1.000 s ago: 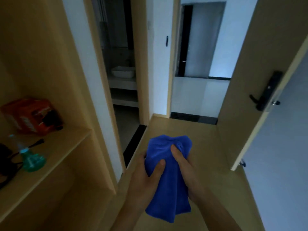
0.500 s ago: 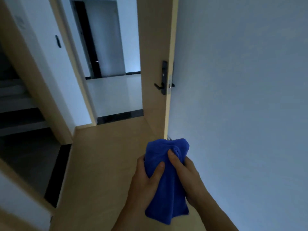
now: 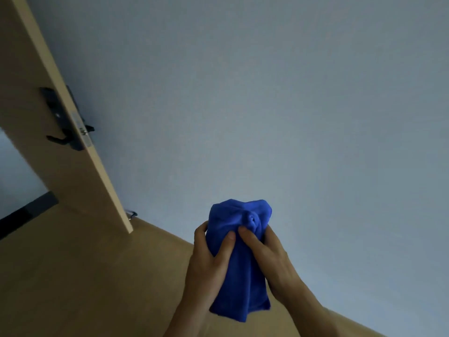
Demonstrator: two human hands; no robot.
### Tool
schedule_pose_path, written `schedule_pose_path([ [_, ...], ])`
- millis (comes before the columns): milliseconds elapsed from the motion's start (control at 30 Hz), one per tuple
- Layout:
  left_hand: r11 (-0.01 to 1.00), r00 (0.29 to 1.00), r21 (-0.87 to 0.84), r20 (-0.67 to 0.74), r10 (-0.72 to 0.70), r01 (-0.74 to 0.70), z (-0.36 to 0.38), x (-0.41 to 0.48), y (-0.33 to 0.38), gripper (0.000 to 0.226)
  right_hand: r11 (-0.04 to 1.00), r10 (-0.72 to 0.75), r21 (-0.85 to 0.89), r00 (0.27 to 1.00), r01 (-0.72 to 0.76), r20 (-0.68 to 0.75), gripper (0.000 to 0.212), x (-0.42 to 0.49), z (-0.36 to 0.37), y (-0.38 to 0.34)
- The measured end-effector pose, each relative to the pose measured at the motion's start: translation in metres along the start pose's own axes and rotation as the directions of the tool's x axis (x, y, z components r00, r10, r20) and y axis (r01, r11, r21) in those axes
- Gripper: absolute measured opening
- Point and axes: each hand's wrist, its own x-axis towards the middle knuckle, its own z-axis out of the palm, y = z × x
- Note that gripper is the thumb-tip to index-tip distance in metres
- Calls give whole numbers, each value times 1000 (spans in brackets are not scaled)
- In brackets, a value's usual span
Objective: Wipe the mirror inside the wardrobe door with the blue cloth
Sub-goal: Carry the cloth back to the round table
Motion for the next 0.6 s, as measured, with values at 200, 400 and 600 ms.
schedule_pose_path([
  [200,999,939,-2,343,-40,43,59,-25,-6,49,997,55,66,946,-36,-318,20,-49,-59,27],
  [400,999,829,39,559,-36,17,119,-62,-4,40,989,81,147,852,-5,-518,24,-106,-110,39],
  [600,998,698,40,716,1,-43,187,-108,7,40,981,50,174,751,88,-658,21,-168,-169,46],
])
